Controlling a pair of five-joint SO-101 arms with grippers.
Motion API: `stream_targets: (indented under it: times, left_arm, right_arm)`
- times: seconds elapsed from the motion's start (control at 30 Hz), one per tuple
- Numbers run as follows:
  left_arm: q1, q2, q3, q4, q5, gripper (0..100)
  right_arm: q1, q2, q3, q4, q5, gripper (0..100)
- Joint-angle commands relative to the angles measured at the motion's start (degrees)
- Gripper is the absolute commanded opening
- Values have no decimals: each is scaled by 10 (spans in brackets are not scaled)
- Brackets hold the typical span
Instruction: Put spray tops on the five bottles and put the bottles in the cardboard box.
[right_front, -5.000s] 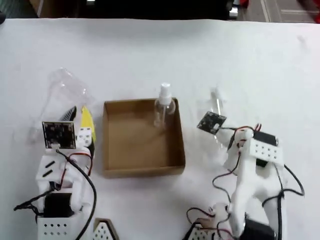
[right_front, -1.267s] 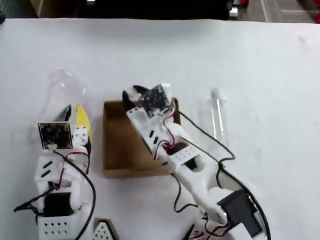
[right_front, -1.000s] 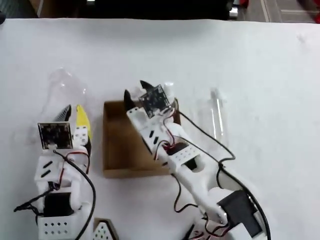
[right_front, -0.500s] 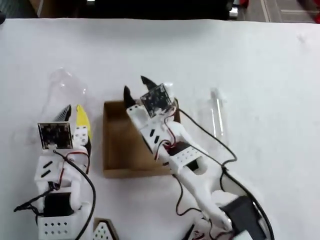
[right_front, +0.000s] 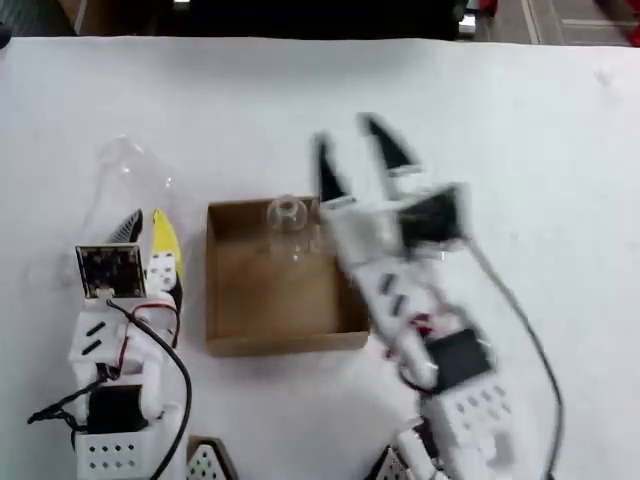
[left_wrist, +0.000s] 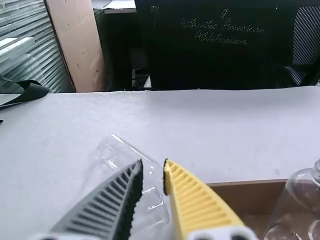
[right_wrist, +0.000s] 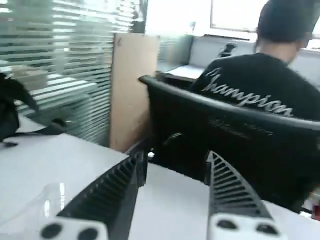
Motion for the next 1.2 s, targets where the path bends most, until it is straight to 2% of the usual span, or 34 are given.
stream_targets:
  times: [0.0, 0.2, 0.43, 0.6, 0.73, 1.0, 1.17]
  left_arm:
    - [-2, -7, -6, -17, -4, 72]
    - [-2, -7, -6, -17, -4, 72]
    - [-2, -7, 4, -26, -5, 72]
    - [-2, -7, 4, -29, -5, 72]
    - [-4, -7, 4, -29, -5, 72]
    - [-3, -7, 13, -33, -44, 72]
    - [-3, -7, 16, -33, -45, 72]
  right_arm:
    - [165, -53, -105, 165, -22, 155]
    - [354, 29, -157, 222, 4, 155]
    - [462, 203, -236, 312, 108, 155]
    - [473, 369, -357, 444, 236, 155]
    - [475, 504, -477, 564, 299, 158]
    - [491, 707, -660, 683, 312, 159]
    - [471, 790, -718, 669, 324, 159]
